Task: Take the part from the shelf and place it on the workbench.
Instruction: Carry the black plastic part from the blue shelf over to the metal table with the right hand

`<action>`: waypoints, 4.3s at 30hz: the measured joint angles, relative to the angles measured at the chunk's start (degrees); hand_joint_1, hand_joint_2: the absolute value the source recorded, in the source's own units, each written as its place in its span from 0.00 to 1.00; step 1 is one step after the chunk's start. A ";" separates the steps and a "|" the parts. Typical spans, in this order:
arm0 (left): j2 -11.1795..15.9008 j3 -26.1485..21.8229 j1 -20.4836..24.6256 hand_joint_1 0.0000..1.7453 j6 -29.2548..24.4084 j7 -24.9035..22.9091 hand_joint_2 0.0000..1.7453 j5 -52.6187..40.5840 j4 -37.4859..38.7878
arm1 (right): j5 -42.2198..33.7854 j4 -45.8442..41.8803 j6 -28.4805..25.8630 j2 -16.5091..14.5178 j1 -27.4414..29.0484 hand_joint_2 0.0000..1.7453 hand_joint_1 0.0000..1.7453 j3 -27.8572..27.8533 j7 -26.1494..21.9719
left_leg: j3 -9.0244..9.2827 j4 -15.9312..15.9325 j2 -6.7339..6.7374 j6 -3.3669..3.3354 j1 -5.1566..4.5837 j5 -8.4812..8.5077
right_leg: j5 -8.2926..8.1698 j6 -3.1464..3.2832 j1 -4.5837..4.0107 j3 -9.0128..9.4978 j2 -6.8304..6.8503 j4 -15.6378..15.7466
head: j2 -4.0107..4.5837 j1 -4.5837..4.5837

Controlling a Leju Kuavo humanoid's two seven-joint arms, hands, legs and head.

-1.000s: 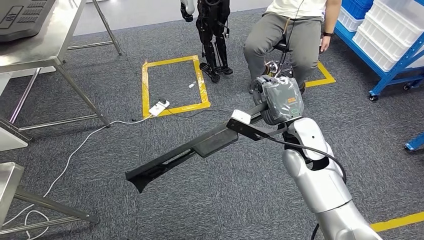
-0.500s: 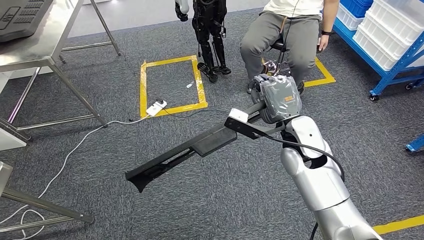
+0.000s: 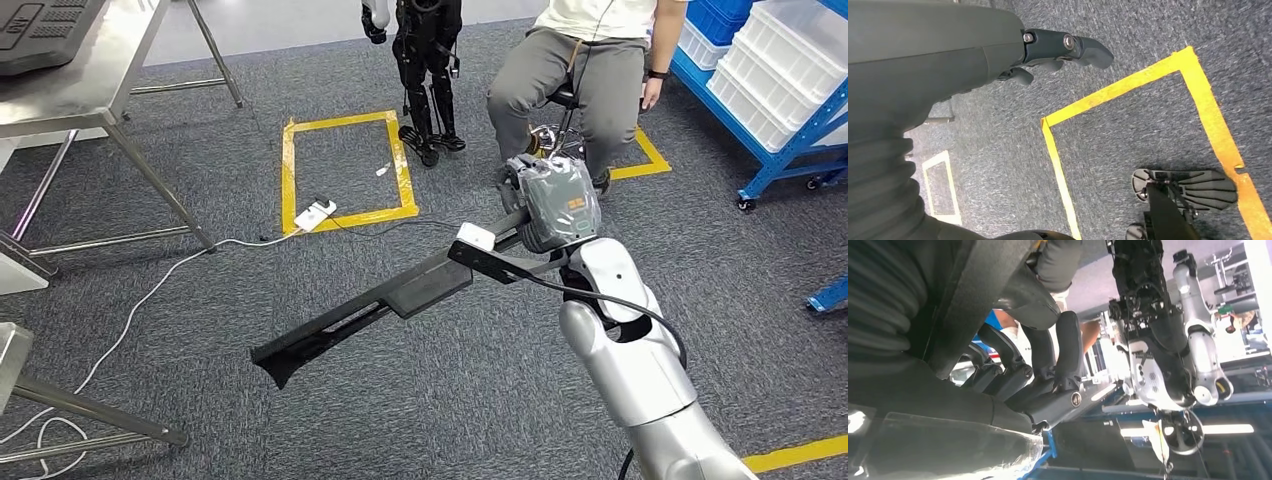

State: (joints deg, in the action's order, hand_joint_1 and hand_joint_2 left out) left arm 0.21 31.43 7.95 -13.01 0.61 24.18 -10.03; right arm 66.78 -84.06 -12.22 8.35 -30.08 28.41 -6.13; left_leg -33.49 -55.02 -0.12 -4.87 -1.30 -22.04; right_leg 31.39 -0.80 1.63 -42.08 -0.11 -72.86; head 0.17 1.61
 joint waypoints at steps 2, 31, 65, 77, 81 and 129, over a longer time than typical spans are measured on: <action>-0.20 0.00 -0.04 0.00 0.05 -0.07 1.00 -0.01 0.00 | -0.19 0.04 -0.13 0.02 0.41 1.00 1.00 -0.15 0.03 | -0.12 -0.31 -0.25 0.24 0.09 -0.17 | -1.35 -1.69 0.66 0.44 0.05 1.48 | 0.00 -0.03; -0.10 0.04 -0.06 0.00 0.22 -0.15 1.00 -0.16 0.00 | -7.81 0.93 3.59 -0.14 -0.16 1.00 1.00 -1.61 -1.68 | -1.36 -2.86 -0.44 2.34 -0.23 -1.57 | -6.13 -0.78 0.58 7.73 -0.06 15.15 | 0.00 -0.10; -0.28 0.05 0.13 0.00 0.30 -0.14 1.00 -0.19 -0.02 | -4.63 0.71 5.05 -0.55 -1.07 1.00 1.00 -0.73 -2.04 | -4.05 -5.91 2.02 4.80 2.35 -1.21 | -5.81 0.96 -0.08 9.20 2.29 15.80 | 0.00 0.16; -0.19 0.07 0.43 0.00 0.36 -0.32 1.00 -0.27 -0.02 | -4.25 0.96 5.29 0.29 -0.66 1.00 1.00 -0.70 -1.89 | -0.70 -0.26 -2.93 1.35 0.33 0.59 | -0.06 0.52 -0.35 0.57 0.31 0.37 | 0.00 -0.45; -0.34 0.07 0.41 0.00 0.36 -0.33 1.00 -0.27 -0.02 | -4.26 0.98 5.32 0.47 -0.79 1.00 1.00 -0.68 -1.85 | -1.25 -1.52 -5.64 1.95 0.03 -0.04 | -6.30 -0.27 -0.37 6.98 -2.09 14.47 | 0.00 -0.52; 0.05 0.13 0.56 0.00 0.15 -0.77 1.00 -0.16 0.00 | -3.19 2.05 5.71 -0.62 -2.04 1.00 1.00 0.27 -1.93 | -3.67 -2.77 3.78 3.12 0.63 0.13 | -5.08 1.20 -1.37 9.86 5.71 16.22 | 0.00 0.44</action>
State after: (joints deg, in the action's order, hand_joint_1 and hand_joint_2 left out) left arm 0.26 31.56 8.50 -12.86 -0.16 24.02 -10.03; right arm 63.60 -82.01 -6.52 7.73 -32.12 28.69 -8.07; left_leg -37.16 -57.79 3.65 -1.75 -0.67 -21.91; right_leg 26.30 0.40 0.25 -32.22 5.60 -56.64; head 0.17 2.05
